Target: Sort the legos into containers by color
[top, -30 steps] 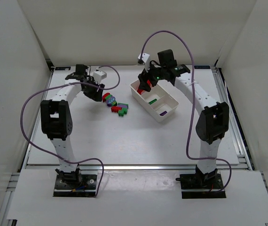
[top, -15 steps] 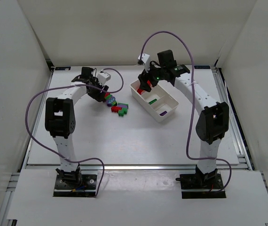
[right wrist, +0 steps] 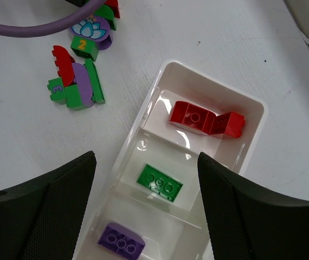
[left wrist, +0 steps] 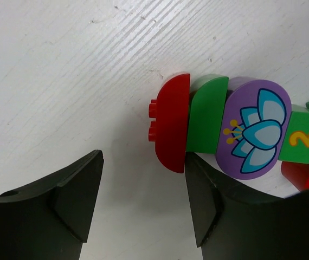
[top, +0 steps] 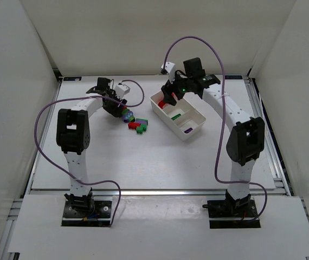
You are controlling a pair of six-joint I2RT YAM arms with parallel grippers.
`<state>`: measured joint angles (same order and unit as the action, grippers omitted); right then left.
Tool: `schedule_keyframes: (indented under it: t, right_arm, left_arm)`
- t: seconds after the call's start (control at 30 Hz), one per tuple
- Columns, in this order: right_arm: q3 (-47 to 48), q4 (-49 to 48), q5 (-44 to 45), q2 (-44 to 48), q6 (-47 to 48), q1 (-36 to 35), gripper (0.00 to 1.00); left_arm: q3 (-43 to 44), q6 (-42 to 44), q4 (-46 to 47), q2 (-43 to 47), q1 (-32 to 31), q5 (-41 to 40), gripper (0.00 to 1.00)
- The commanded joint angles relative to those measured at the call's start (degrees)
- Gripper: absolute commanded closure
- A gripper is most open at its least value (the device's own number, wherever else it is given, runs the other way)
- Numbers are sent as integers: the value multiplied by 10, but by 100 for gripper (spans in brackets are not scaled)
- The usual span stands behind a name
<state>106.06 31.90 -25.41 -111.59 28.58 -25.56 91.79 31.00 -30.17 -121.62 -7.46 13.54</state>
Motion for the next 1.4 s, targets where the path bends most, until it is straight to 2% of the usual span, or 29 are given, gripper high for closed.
schedule_keyframes:
  t: [0.0, 0.2, 0.33, 0.53, 0.7, 0.73, 0.83, 0.93, 1.27, 1.3, 1.37]
  right_arm:
    - [-1, -5, 4, 29, 4, 2, 21]
    - [-2, -4, 4, 29, 5, 2, 21]
    - [-4, -3, 4, 29, 6, 3, 21]
    - [-10, -3, 4, 34, 6, 5, 21]
    - [-19, -1, 6, 38, 8, 5, 21]
    - [-20, -2, 6, 40, 8, 5, 22]
    - [-25, -3, 3, 44, 6, 5, 22]
    - [-30, -3, 1, 46, 3, 5, 22]
    - [-38, -8, -8, 54, 2, 5, 23]
    - [-40, -9, -8, 56, 2, 5, 23]
    - [-44, -7, -9, 60, 2, 4, 23]
  left_arm:
    - [22, 7, 2, 2, -6, 13, 28]
    - [24, 15, 13, -7, -10, 24, 32]
    - [30, 21, 12, -17, -13, 29, 39]
    - [41, 27, 15, -28, -15, 39, 45]
    - [40, 17, 37, -29, -15, 41, 56]
    - [38, 13, 37, -28, -15, 40, 64]
    - [32, -3, 42, -21, -15, 38, 74]
    - [9, -12, 58, 0, -15, 39, 90]
    - [-28, -64, 23, 75, 8, 21, 90]
    - [-18, -77, 4, 80, 9, 11, 66]
    - [13, -119, -56, 93, 10, 1, 45]
